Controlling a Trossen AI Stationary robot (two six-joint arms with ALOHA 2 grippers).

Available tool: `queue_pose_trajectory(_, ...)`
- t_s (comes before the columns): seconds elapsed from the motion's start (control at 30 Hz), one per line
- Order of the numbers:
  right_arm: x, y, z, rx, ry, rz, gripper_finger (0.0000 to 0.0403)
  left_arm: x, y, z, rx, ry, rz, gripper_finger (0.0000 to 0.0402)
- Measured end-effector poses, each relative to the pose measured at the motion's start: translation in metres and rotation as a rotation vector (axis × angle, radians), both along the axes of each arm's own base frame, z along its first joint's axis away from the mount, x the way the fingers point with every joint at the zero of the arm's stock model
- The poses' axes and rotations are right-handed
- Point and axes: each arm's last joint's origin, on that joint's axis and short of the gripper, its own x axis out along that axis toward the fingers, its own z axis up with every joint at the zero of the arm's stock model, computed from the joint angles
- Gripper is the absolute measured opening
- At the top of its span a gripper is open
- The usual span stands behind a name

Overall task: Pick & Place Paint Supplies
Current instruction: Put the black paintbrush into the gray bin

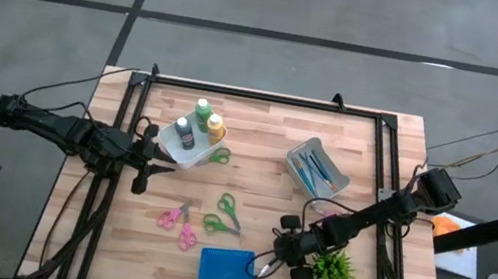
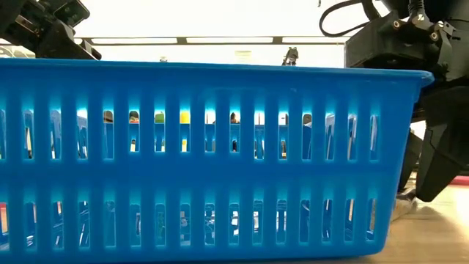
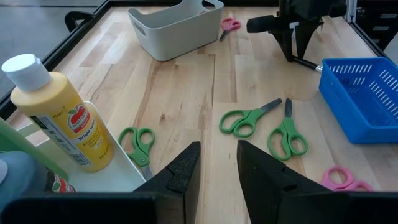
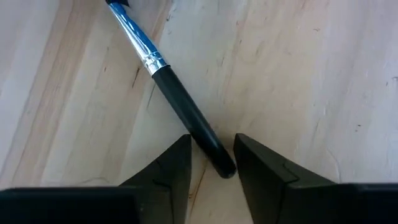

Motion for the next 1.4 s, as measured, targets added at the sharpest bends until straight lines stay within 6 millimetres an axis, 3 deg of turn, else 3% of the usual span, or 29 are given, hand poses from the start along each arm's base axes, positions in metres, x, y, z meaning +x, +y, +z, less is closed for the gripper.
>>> queue_pose_trajectory(0.2,0.0000,-0.0002,-0.0001,0.001,0.001,-0.004,0.0038,0.0000,0.0000,0.0000,0.000,0.000,0.000,0.0108)
queue_pose_trajectory(0.33,0.0000,0.0000,0.0001,0.004,0.002,-0.002,0.0018,0.0000,0.0000,0.0000,0.000,0.000,0.000,0.0108)
queue_pose_trajectory(0.63,-0.0002,0.0001,-0.0001,0.005,0.004,-0.001,0.0054,0.0000,0.0000,0.0000,0.000,0.000,0.000,0.0108)
queue_pose_trajectory(1.4,-0.0001,0.0002,0.0000,0.004,0.005,-0.001,0.0059,0.0000,0.0000,0.0000,0.000,0.000,0.000,0.0108)
